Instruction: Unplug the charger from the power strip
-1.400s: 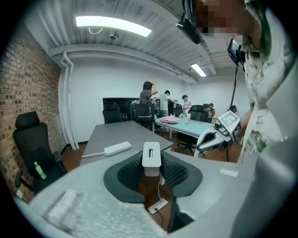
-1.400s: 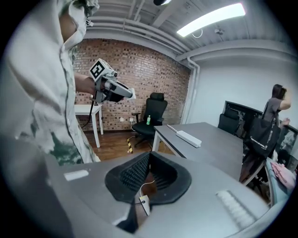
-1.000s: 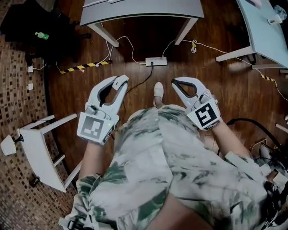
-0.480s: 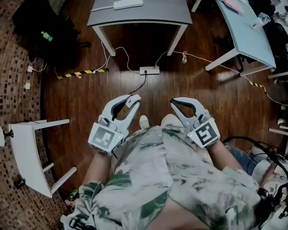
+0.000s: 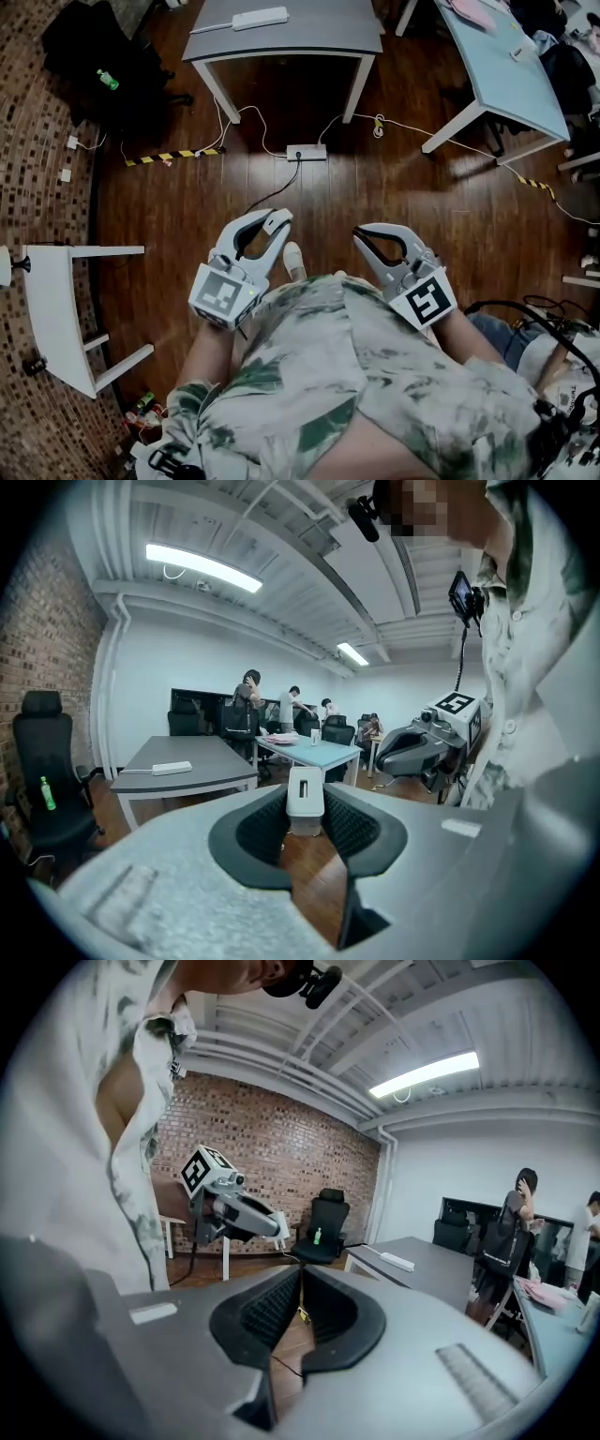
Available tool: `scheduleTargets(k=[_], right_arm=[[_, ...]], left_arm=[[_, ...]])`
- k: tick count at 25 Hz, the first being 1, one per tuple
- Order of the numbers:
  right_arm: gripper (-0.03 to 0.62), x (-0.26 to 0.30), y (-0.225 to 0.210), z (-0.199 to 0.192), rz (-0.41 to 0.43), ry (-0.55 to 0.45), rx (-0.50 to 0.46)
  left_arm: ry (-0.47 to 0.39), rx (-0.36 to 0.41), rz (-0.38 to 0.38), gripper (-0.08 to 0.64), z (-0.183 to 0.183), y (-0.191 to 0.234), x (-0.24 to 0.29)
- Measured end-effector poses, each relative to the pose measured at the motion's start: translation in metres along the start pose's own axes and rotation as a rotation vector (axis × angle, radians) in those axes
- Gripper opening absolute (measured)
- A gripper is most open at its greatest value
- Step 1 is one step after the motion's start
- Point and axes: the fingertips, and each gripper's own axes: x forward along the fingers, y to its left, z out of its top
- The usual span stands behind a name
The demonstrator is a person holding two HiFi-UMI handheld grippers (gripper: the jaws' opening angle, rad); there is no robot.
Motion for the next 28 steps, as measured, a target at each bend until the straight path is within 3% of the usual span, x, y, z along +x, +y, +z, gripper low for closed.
scheduleTargets(k=[10,17,22,28], right_arm=[[0.009,-0.057,0.02,-0.031,0.043,-0.007,0.004],[0.008,-0.065,0.021,-0.035,0.036,-0.022,0.01],[0.008,-0.056,0.013,-0.035,0.018,0.0,0.017],[0.008,-0.013,0.002,-0.011,-0.006,0.045,-0.014]], left_arm=[[0.018,-0.012,0.063,0.107,-0.018,-0.068,-0.006],[0.036,0.011,0.052,0.107,-0.015,-0.084,-0.002],[0.041,0.02,0.026,0.107,-0.013,-0.077,0.001],[0.026,0.022,-0.006,0.107,-0.003,-0.027,-0.007]])
